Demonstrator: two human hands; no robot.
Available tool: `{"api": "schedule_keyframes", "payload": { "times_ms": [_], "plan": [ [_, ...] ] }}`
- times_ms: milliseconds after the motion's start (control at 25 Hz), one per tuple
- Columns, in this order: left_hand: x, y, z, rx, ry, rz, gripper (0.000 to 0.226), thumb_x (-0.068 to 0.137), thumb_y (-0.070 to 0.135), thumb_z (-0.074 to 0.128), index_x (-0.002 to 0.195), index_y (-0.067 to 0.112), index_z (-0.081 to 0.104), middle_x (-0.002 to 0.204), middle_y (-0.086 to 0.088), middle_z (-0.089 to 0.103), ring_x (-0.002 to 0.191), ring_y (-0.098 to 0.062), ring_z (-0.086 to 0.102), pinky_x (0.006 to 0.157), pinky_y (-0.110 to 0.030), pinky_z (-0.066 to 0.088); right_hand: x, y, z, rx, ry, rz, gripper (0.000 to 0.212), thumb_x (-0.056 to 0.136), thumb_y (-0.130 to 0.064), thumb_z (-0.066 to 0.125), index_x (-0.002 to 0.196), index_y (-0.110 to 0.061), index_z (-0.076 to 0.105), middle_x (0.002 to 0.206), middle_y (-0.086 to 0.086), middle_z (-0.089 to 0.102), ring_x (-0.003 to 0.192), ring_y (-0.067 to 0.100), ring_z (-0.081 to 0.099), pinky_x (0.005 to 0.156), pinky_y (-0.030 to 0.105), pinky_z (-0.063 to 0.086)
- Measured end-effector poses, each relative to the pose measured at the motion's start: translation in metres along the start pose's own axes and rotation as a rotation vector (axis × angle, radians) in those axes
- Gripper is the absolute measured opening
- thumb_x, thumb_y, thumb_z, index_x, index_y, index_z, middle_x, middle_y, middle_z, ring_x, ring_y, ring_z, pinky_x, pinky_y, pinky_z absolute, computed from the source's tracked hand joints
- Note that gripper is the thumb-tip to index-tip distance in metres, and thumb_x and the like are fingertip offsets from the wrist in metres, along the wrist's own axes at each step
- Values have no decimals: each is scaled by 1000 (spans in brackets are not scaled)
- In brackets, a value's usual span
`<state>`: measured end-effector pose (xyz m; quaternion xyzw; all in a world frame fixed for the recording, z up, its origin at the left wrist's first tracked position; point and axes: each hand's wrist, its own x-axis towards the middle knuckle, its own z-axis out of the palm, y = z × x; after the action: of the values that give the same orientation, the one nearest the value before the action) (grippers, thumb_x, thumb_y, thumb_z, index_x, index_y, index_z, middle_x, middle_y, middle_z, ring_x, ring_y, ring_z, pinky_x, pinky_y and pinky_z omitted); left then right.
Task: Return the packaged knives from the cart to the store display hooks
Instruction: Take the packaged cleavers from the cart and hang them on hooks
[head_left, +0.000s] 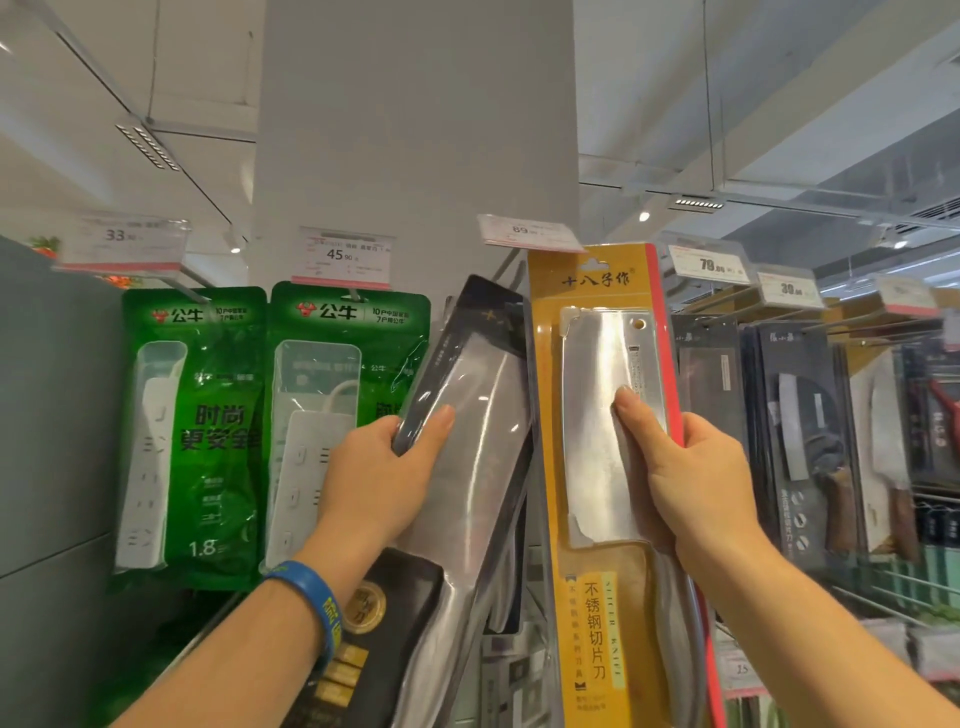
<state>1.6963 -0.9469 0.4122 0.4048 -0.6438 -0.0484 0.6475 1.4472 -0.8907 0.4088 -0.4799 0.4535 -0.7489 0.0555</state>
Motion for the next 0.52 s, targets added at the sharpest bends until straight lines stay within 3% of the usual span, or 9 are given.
{"api": "schedule_keyframes", "payload": {
  "times_ms": [80,200,360,520],
  "plan": [
    [-2,-4,-4,-36,26,-15,60,80,75,52,70,18,66,63,3,67,58,-12,63,51,-41,49,-1,-1,0,35,-23,-3,67,68,-83,68,82,-17,69,60,-7,68,50,11,64,42,27,48],
    [0,6,-9,-6,58,65,59,80,79,50,64,22,61,61,18,64,54,-2,58,46,-21,37,2,-2,-1,55,-13,-27,66,71,-79,68,85,-14,69,62,-12,68,49,2,62,39,12,41],
    [12,24,0,-22,69,85,55,84,70,55,58,23,54,56,22,59,53,1,55,48,-23,32,2,0,-1,36,-3,-7,79,68,-83,66,87,-7,68,69,1,69,52,7,62,41,18,42],
    [13,16,7,0,42,130,57,83,73,54,59,21,55,57,15,60,53,-2,55,49,-27,35,-1,7,-8,58,-10,22,74,69,-79,69,86,-7,66,57,-7,65,42,2,58,37,15,40]
  ]
}}
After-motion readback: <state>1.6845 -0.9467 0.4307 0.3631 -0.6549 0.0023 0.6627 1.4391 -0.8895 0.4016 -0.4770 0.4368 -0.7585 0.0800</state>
